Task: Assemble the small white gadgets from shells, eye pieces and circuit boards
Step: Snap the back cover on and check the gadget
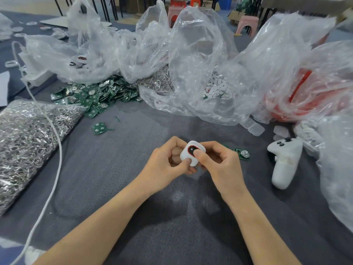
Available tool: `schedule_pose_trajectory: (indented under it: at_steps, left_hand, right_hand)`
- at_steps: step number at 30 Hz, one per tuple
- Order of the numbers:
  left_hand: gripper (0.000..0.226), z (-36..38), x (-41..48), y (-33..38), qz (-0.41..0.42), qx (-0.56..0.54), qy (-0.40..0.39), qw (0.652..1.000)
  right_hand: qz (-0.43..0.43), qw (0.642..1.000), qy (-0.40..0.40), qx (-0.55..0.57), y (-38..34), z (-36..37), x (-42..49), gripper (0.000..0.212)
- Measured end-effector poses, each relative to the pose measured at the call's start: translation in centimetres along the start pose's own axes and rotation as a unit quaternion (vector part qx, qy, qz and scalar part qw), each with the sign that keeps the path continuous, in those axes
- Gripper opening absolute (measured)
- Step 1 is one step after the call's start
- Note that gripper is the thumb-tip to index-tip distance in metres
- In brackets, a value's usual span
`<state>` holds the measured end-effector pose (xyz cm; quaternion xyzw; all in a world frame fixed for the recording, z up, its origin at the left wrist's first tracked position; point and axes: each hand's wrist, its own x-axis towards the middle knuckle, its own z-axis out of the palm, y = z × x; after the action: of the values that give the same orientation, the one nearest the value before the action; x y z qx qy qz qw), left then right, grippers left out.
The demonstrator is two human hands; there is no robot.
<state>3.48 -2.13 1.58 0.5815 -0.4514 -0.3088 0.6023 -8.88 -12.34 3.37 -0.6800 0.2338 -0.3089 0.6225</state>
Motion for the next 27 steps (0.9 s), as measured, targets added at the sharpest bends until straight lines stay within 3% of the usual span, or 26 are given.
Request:
schedule_pose_trajectory:
  at_steps: [7, 15, 19, 24, 27]
  left_hand:
    - [0.027, 0.25, -0.17, 0.08, 0.016, 0.105, -0.008, 0.994]
    - [0.027, 0.43, -0.26, 0.31, 0.023, 0.127, -0.003, 0.992]
    - [0.025, 0.39, -0.18, 0.18, 0.019, 0.117, 0.008, 0.993]
    - [0.027, 0.18, -0.02, 0.06, 0.0, 0.058, 0.024, 0.998]
    - [0.028, 0.13, 0.03, -0.06, 0.001, 0.068, 0.022, 0.997]
  right_hand:
    - [-0.017, 0.996, 0.031, -0.077, 0.45, 0.35, 0.06, 0.011]
    - [-0.042, 0.99, 0.044, -0.129, 0.41, 0.42, 0.07, 0.008]
    - [-0.03, 0.993, 0.031, -0.113, 0.38, 0.34, 0.1, 0.01]
    - [-0.013, 1.0, 0.011, -0.011, 0.01, 0.33, 0.11, 0.006]
    - [-0.016, 1.0, 0.009, -0.019, 0.16, 0.31, 0.19, 0.006]
